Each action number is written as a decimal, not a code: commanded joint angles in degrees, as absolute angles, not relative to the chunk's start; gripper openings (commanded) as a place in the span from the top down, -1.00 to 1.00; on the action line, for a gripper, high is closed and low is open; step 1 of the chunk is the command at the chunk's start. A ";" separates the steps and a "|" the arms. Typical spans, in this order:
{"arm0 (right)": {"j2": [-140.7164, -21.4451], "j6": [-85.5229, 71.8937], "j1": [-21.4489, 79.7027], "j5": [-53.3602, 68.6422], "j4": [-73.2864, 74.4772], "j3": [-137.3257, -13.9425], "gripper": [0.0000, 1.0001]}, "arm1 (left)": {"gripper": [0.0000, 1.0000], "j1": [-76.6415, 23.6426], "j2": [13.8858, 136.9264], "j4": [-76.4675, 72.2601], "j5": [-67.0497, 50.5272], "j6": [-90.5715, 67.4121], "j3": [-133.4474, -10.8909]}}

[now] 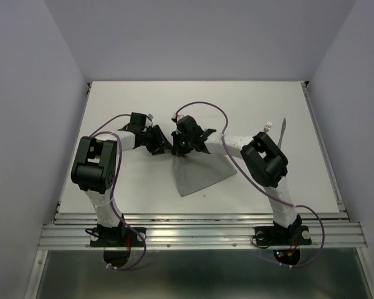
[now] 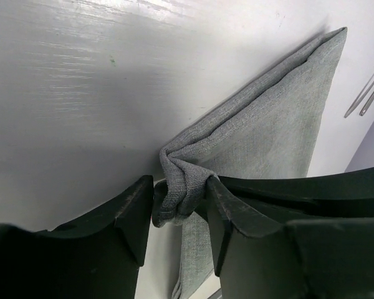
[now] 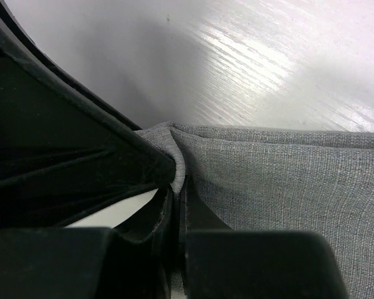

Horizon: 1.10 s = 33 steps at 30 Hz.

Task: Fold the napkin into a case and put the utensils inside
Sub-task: Fold the 2/3-rectangle-folded napkin at the center of the board.

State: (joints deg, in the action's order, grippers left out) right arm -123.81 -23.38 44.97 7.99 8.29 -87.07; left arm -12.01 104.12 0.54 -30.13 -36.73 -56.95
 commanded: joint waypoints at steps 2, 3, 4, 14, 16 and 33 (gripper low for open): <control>-120.76 -22.76 44.91 9.49 7.91 -85.43 0.99 | 0.30 -12.74 104.41 -1.14 -30.94 -37.09 -56.95; -120.67 -22.59 44.91 9.49 7.91 -85.26 0.99 | 0.41 -12.74 104.33 -1.14 -30.85 -37.26 -57.04; -120.59 -22.50 44.91 9.49 7.91 -85.17 0.99 | 0.64 -12.74 104.33 -1.06 -30.94 -37.35 -57.04; -111.81 -19.34 44.91 3.88 11.16 -81.92 -0.43 | 1.00 -12.74 101.87 2.54 -29.88 -40.95 -57.66; -108.57 -18.99 44.91 2.03 11.60 -80.08 -0.53 | 1.00 -12.74 101.17 2.99 -29.97 -41.74 -57.66; -96.85 -18.28 63.10 -17.58 11.25 -61.79 -0.50 | 1.00 -12.74 99.41 13.09 -26.90 -42.80 -60.29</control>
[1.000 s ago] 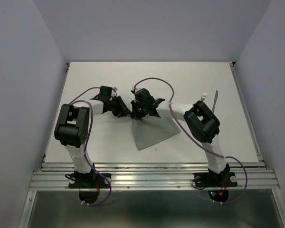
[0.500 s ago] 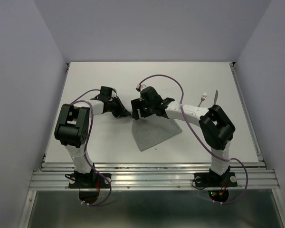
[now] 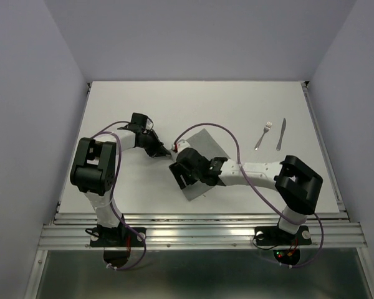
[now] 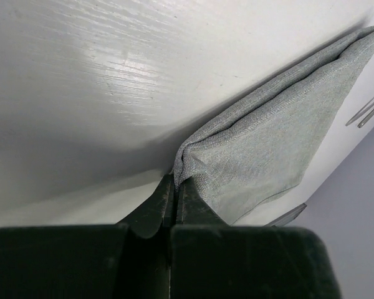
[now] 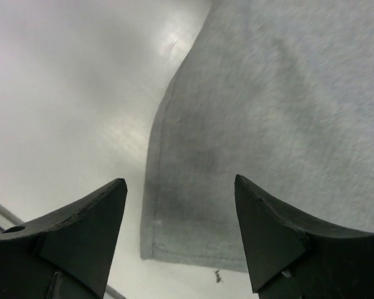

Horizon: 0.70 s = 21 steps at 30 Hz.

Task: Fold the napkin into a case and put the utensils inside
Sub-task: Fold the 2/3-rectangle-folded napkin at the center of the board.

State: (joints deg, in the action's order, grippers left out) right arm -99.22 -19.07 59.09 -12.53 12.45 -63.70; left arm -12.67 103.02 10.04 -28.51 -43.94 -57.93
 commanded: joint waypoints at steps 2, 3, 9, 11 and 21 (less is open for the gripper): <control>-97.38 -18.81 64.59 -18.63 10.99 -60.65 -0.46 | 1.00 -12.74 99.49 13.10 -26.72 -42.80 -60.21; -97.64 -18.90 66.17 -19.33 11.16 -60.38 -0.43 | 1.00 -12.74 99.49 13.01 -26.72 -42.80 -60.21; -99.67 -19.60 69.95 -23.73 12.22 -58.54 -0.14 | 1.00 -12.74 99.32 12.66 -26.28 -43.42 -59.94; -100.10 -19.86 70.58 -23.90 12.30 -58.01 -0.10 | 1.00 -12.74 99.32 12.66 -26.28 -43.50 -60.12; -102.39 -20.74 71.10 -24.87 12.22 -56.95 0.32 | 1.00 -12.66 100.02 12.30 -26.19 -43.77 -60.21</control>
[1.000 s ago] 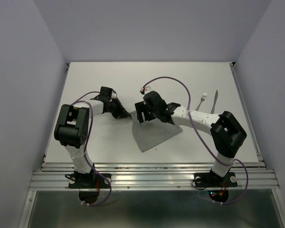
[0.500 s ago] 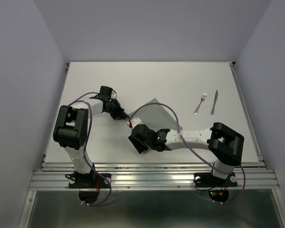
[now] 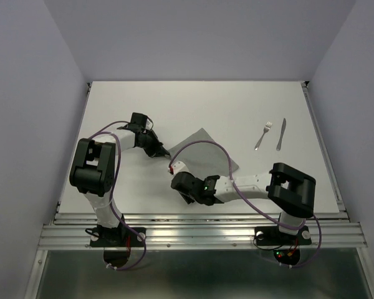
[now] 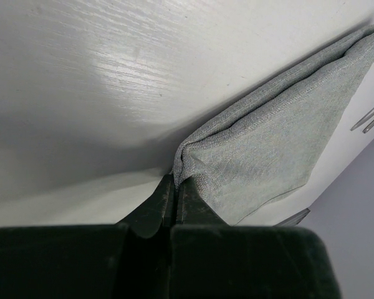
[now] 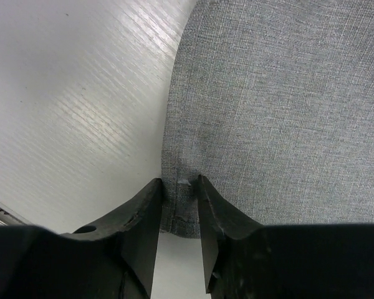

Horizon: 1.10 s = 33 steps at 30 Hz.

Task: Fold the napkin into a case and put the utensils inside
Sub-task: Fold the 2/3-rectangle-folded napkin at the center of the board.

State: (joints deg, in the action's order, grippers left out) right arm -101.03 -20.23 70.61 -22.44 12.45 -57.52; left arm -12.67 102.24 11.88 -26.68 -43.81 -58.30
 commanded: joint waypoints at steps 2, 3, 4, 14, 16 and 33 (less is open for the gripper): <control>-102.74 -20.92 71.63 -25.05 12.22 -56.95 0.33 | 1.00 -12.66 100.11 12.30 -26.02 -43.77 -60.21; -102.57 -20.92 71.63 -25.22 12.22 -57.04 0.46 | 1.00 -12.66 100.02 12.30 -26.02 -43.68 -60.29; -102.48 -21.00 71.63 -25.31 12.13 -57.04 0.55 | 1.00 -12.66 100.11 12.22 -25.93 -43.68 -60.29; -97.30 -20.92 71.63 -22.60 8.71 -53.88 0.99 | 1.00 -12.04 100.46 15.19 -25.84 -43.68 -62.22; -94.49 -21.00 71.63 -20.49 7.22 -52.57 0.99 | 1.00 -12.04 100.72 17.04 -25.40 -43.16 -64.15; -86.75 -23.73 61.17 2.72 3.08 -45.70 0.99 | 1.00 -11.95 98.96 29.00 -17.93 -45.61 -68.29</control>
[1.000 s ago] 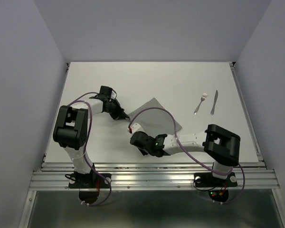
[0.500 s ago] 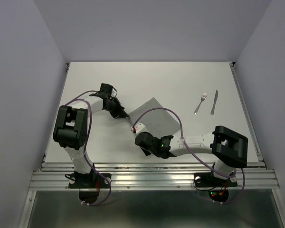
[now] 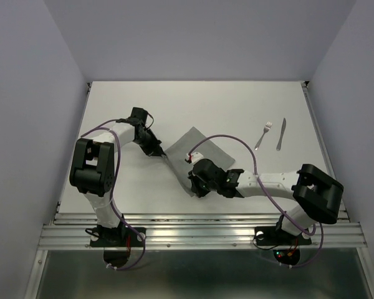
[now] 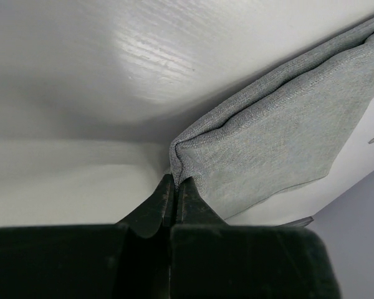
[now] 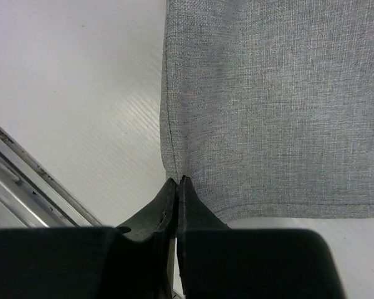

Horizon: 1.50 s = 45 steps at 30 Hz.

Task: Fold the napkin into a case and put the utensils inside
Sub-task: Fold the 2/3-rectangle-folded napkin at the center of the board.

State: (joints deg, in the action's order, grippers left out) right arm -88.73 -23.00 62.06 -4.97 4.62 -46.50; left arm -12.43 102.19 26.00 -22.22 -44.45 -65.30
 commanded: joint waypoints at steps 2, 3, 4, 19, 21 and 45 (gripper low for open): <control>-86.84 -23.73 60.56 3.69 3.08 -45.70 0.99 | 1.00 -11.95 98.96 29.18 -17.84 -45.97 -68.82; -87.18 -23.73 60.56 4.56 3.08 -45.70 0.99 | 1.00 -11.95 98.88 29.27 -18.19 -46.23 -68.82; -87.45 -23.82 60.56 4.66 3.08 -45.79 0.99 | 1.00 -11.95 98.96 29.27 -18.54 -46.58 -68.91; -91.58 -20.40 60.56 -8.61 8.79 -53.69 -0.21 | 1.00 -11.95 99.49 35.06 -19.08 -49.40 -69.42; -92.37 -18.47 60.56 -10.88 9.05 -55.80 -0.22 | 1.00 -11.95 100.02 37.16 -18.46 -49.04 -70.75; -112.14 -2.46 60.56 -19.95 -16.70 -72.42 -0.32 | 1.00 -11.87 103.54 35.77 -22.15 -47.72 -69.35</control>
